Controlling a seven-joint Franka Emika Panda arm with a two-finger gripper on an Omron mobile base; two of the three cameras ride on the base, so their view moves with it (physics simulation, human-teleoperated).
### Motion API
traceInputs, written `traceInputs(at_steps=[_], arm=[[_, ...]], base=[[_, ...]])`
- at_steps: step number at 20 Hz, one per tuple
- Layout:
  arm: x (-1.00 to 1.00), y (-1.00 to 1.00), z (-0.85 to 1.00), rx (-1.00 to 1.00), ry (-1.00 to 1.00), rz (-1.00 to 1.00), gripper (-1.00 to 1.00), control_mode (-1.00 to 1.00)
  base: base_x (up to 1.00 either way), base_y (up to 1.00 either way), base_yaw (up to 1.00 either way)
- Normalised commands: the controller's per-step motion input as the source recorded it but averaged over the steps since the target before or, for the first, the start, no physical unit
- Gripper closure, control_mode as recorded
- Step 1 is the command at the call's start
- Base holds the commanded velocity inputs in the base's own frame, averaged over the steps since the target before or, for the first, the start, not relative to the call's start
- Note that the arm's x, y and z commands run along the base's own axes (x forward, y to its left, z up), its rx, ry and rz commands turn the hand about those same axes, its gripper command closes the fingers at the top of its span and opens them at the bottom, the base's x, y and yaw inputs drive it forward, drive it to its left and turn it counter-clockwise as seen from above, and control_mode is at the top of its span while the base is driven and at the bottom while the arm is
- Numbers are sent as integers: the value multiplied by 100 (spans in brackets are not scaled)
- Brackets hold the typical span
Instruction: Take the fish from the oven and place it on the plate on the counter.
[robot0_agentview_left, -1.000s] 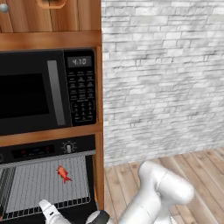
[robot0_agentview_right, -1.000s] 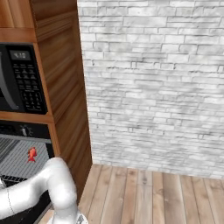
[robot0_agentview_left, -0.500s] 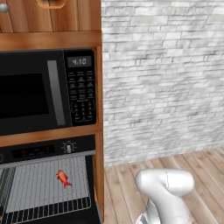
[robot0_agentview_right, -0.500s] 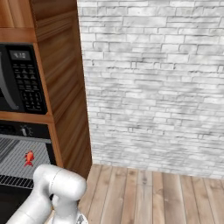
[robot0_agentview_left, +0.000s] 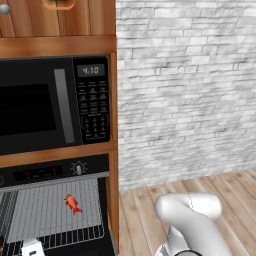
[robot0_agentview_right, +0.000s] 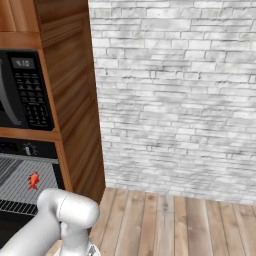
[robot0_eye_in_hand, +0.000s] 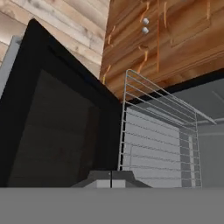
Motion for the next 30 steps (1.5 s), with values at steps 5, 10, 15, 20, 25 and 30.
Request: traceInputs(at_steps=[5,10,15,20,25,30], arm=[[64,-48,71,0,4,-21,100,-100],[20,-23,23,2,6,-39,100,-100],[8,-36,20,8,0,-29,100,-100],[7,-45,4,13,0,-19,100,-100],[27,-55,0,19,0,-23,100,-100],[27,-16,0,22,-1,-25,-100,-100]], base=[[0,0,0],[0,0,0],[0,0,0],[0,0,0],[0,0,0],[0,0,0]])
